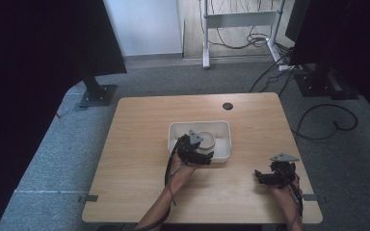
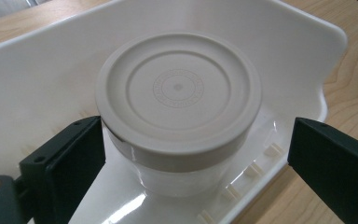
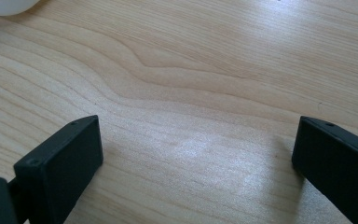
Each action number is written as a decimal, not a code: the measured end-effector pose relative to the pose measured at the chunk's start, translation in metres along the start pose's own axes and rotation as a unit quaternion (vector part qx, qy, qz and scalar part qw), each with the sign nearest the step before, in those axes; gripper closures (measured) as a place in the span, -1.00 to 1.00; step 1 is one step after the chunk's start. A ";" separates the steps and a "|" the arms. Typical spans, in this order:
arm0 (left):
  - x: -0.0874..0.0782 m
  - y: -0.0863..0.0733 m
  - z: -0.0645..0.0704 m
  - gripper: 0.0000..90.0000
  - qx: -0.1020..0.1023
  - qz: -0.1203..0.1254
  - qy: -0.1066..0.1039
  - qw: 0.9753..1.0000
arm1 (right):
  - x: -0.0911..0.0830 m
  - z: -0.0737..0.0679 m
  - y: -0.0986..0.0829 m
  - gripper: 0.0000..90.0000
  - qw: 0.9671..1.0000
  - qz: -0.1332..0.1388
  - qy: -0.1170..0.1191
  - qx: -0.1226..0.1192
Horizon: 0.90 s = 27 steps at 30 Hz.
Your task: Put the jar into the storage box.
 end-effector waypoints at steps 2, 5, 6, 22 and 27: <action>-0.002 -0.001 0.001 -0.92 0.001 0.001 -0.003 1.000 | 0.000 0.000 0.000 -0.97 1.000 0.000 0.000 0.000; -0.006 -0.002 0.002 -0.91 0.005 0.003 -0.010 1.000 | 0.000 0.000 0.000 -0.97 1.000 0.000 0.000 0.000; -0.006 -0.002 0.002 -0.91 0.005 0.003 -0.010 1.000 | 0.000 0.000 0.000 -0.97 1.000 0.000 0.000 0.000; -0.023 -0.002 0.011 -0.90 0.020 0.018 -0.026 0.999 | 0.000 0.000 0.000 -0.97 1.000 0.000 0.000 0.000; -0.028 -0.004 0.013 -0.90 0.024 0.019 -0.031 0.999 | 0.000 0.000 0.000 -0.97 1.000 0.000 0.000 0.000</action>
Point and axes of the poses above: each handheld gripper's, and its own axes: x roughly forward along the jaws, y roughly out of its top, z roughly to its right, the point moved 5 cm from there along x, roughly forward along the jaws, and after that the axes turned 3 degrees about -y, right-handed, at the moved point
